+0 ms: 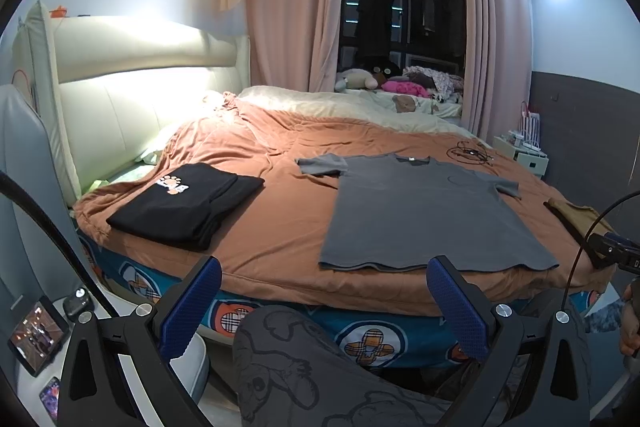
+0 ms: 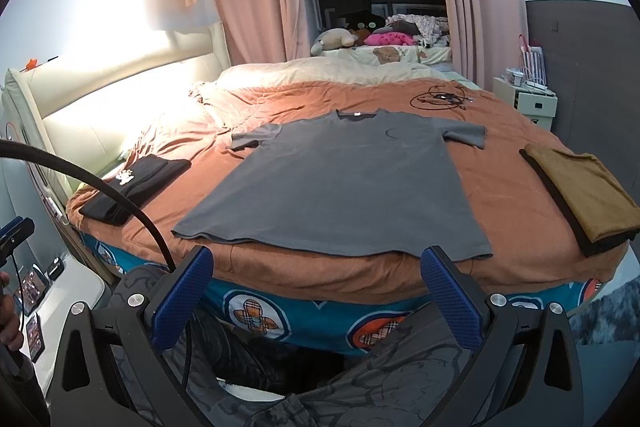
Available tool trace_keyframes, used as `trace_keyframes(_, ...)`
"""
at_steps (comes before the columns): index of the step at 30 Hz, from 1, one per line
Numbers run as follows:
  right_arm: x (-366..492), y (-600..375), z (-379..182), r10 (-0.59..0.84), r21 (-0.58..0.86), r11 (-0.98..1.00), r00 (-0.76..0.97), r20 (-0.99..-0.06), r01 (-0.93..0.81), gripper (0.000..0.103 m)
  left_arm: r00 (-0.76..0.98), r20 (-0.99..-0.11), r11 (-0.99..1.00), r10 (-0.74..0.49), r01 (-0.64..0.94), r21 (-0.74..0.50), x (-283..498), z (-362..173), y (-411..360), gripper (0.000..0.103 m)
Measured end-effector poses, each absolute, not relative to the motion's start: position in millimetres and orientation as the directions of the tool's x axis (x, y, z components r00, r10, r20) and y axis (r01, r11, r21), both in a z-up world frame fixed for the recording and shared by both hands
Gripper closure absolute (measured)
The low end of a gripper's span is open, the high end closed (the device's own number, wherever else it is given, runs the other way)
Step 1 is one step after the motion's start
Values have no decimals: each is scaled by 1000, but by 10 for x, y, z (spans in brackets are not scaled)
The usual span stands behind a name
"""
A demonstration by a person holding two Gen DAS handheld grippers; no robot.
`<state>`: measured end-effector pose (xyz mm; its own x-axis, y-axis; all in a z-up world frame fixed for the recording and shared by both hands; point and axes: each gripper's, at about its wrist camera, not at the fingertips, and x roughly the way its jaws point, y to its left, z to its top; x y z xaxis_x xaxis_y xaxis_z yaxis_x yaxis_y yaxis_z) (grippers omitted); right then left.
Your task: Fold small clothes
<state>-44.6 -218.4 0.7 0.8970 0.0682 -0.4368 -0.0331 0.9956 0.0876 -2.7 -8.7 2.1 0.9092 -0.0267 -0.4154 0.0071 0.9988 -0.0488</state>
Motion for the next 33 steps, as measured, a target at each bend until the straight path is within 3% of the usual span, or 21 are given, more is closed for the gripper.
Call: trace_keyframes(33, -465, -2153, 20, 67, 69, 997, 902, -427, -41, 0, 912, -409, 998, -30, 6, -60, -87, 16, -110, 0)
